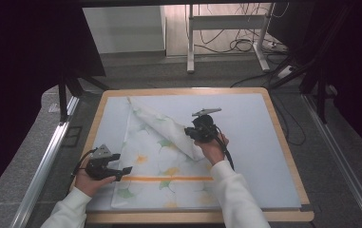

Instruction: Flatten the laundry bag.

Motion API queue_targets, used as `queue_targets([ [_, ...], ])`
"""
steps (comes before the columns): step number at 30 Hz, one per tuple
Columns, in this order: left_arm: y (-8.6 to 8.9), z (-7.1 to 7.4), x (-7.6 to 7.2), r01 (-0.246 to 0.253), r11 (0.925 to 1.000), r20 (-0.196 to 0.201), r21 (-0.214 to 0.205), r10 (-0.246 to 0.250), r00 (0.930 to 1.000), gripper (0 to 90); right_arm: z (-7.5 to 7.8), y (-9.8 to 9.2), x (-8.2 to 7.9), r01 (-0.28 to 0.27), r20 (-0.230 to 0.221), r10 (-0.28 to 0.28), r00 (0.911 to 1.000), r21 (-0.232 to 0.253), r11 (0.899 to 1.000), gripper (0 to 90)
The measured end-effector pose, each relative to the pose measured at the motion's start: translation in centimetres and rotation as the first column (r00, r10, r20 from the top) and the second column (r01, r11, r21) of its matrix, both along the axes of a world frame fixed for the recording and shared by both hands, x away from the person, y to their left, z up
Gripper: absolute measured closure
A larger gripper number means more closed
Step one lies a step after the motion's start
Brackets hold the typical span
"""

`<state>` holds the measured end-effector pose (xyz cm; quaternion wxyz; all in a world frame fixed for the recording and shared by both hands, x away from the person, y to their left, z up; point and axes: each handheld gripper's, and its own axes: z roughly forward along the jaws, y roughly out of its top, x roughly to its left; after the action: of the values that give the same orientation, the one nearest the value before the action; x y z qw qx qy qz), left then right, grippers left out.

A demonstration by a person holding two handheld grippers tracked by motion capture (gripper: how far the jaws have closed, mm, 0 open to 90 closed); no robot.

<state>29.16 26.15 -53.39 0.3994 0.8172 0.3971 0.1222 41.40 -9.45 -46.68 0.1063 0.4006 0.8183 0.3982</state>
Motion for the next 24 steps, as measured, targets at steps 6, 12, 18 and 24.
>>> queue_targets([
  [6, 0.0, 0.0, 0.0, 0.0, 1.0, -0.001, 0.001, 0.0, 1.0, 21.1, 0.0, -0.8, 0.8, 0.02, -0.004, -0.02, 0.9998, 0.001, 1.0, 85.9],
  [12, 0.0, -0.1, 0.1, 0.001, 1.0, -0.004, 0.004, -0.001, 1.0, 21.1, -0.2, -1.7, 1.7, 0.042, -0.001, -0.042, 0.9991, 0.003, 0.999, 85.9],
  [18, 0.0, -0.1, 0.1, 0.002, 1.0, -0.006, 0.005, -0.002, 1.0, 21.2, -0.7, -2.5, 2.7, 0.073, -0.011, -0.073, 0.9973, 0.004, 0.997, 85.9],
  [24, 0.0, -0.1, 0.1, -0.001, 1.0, -0.004, 0.006, 0.001, 1.0, 21.2, -1.3, -3.3, 3.9, 0.106, -0.025, -0.105, 0.9941, 0.008, 0.994, 85.9],
])
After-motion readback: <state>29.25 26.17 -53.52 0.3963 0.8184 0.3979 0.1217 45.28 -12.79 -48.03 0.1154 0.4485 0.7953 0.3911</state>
